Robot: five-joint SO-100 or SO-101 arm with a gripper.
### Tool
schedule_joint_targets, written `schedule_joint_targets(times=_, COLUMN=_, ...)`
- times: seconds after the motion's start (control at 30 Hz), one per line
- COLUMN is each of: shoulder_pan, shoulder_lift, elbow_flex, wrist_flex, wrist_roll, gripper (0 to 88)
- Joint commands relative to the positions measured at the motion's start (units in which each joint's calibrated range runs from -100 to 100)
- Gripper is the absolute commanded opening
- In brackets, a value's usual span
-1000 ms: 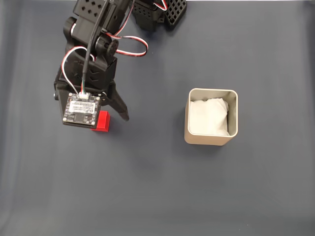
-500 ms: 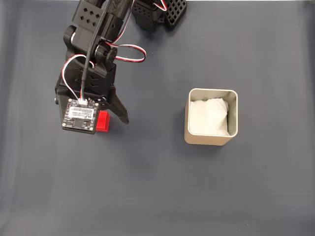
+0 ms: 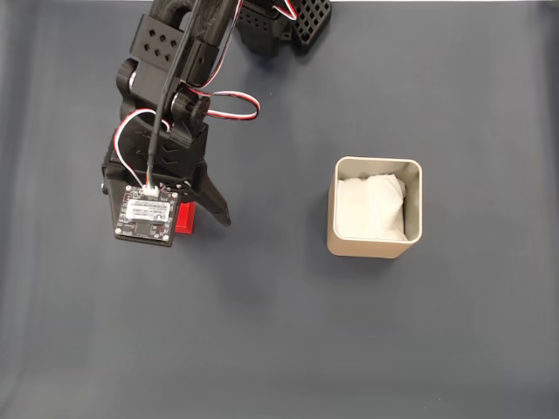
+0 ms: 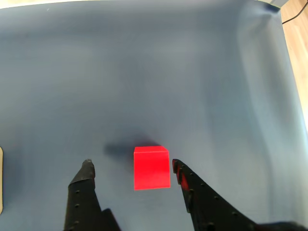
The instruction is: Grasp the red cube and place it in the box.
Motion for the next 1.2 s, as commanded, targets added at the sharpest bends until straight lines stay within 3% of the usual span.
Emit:
schedule_joint_targets(times=0.0, shoulder_pan=-0.4, shoulder_lift=0.0, elbow_flex=-1.6, wrist_flex=-1.2, wrist_roll=-0.5, gripper=38.9)
schedule_joint_targets(times=0.13, shoulder_pan=-0.4, shoulder_lift=0.2, elbow_flex=-1.6, wrist_flex=-1.7, wrist_roll=-0.8, gripper=37.3)
schedule_joint_targets(times=0.4, shoulder_pan=-0.9, shoulder_lift=-0.4, elbow_flex=-1.2, wrist_flex=-1.2, wrist_roll=-0.2, gripper=11.0)
schedule_joint_targets(times=0.57, shoulder_pan=-1.4, shoulder_lift=-0.9, elbow_flex=-1.2, wrist_flex=-0.3, wrist_roll=0.2, gripper=1.5)
schedule_joint_targets(times=0.9, shoulder_pan=-2.8, shoulder_lift=-4.5, elbow_flex=-0.5, wrist_flex=1.0, wrist_roll=0.1, gripper=0.3)
schedule_joint_targets(times=1.17, shoulder_pan=-4.9, shoulder_lift=-13.2, elbow_flex=-0.1, wrist_flex=10.1, wrist_roll=0.6, gripper=0.3)
